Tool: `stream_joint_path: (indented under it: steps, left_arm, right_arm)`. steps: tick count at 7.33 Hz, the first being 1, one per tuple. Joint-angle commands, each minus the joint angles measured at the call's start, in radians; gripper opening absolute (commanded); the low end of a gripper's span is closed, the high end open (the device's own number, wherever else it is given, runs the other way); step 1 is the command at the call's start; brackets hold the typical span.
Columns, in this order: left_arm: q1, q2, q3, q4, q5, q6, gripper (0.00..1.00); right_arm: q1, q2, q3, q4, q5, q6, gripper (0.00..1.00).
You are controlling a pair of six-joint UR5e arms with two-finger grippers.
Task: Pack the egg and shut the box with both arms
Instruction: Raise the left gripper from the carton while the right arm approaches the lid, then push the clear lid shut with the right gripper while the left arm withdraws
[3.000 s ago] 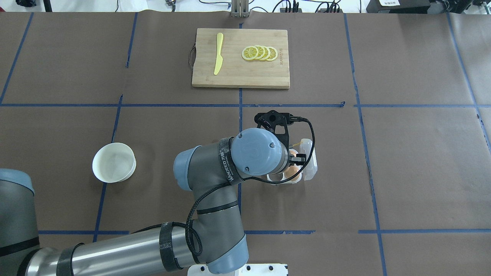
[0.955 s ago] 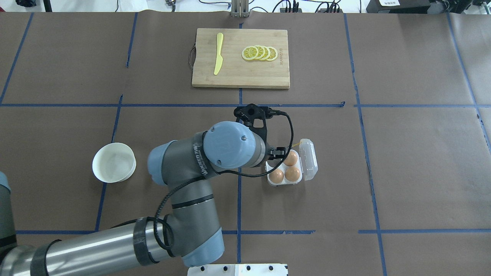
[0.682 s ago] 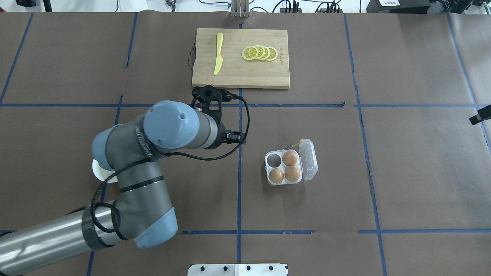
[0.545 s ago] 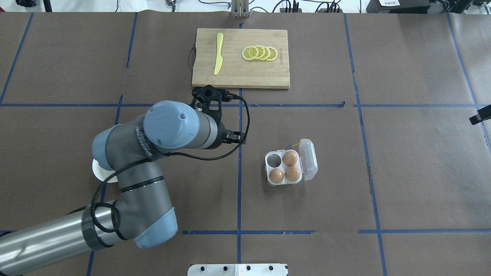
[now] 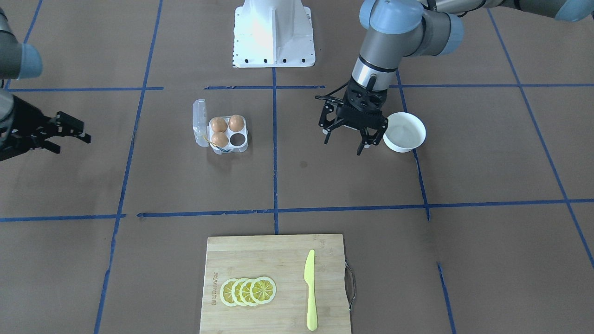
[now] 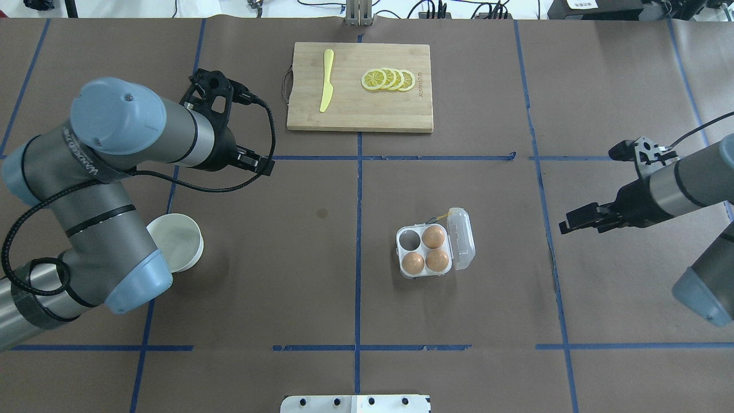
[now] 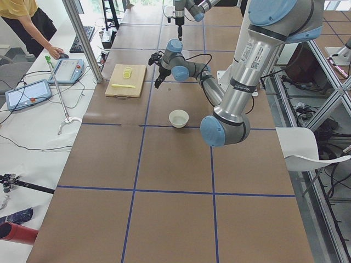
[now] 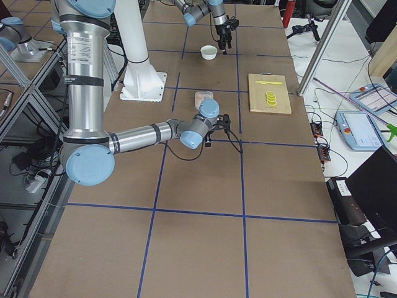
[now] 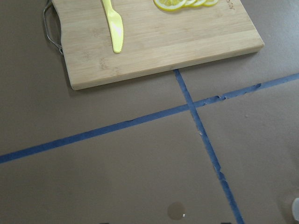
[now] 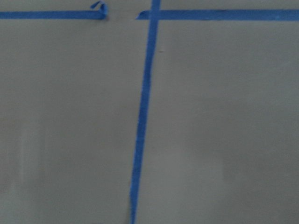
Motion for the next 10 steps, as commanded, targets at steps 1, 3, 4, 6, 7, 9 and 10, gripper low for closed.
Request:
stream_joint_path:
  steps: [1,3,4,6,7,9,10]
  left_arm:
    - [-0.054,0.043,0.001,-0.006,-0.007,0.111,0.84]
    - [-0.085,0.046,0.009,-0.008,-0.007,0.153,0.84]
    - [-0.093,0.046,0.010,-0.008,-0.007,0.171,0.84]
    - [-0.119,0.095,-0.012,-0.012,-0.039,0.185,0.84]
    - [-0.137,0.136,-0.044,-0.012,-0.070,0.229,0.84]
    - [-0.238,0.231,-0.097,-0.012,-0.125,0.336,0.84]
    - [-0.322,0.282,-0.105,-0.012,-0.188,0.437,0.84]
  right_arm:
    - [-0.197,0.077,0.071,-0.005,-0.160,0.233,1.00]
    - [-0.360,0.213,0.072,-0.077,-0.341,0.366,1.00]
    - [-0.370,0.316,0.074,-0.190,-0.346,0.403,1.00]
    - [-0.352,0.351,0.171,-0.314,-0.338,0.407,1.00]
    - [-0.336,0.323,0.227,-0.349,-0.335,0.407,1.00]
    - [-0.268,0.287,0.304,-0.418,-0.326,0.407,1.00]
    - [-0.202,0.226,0.340,-0.418,-0.261,0.405,1.00]
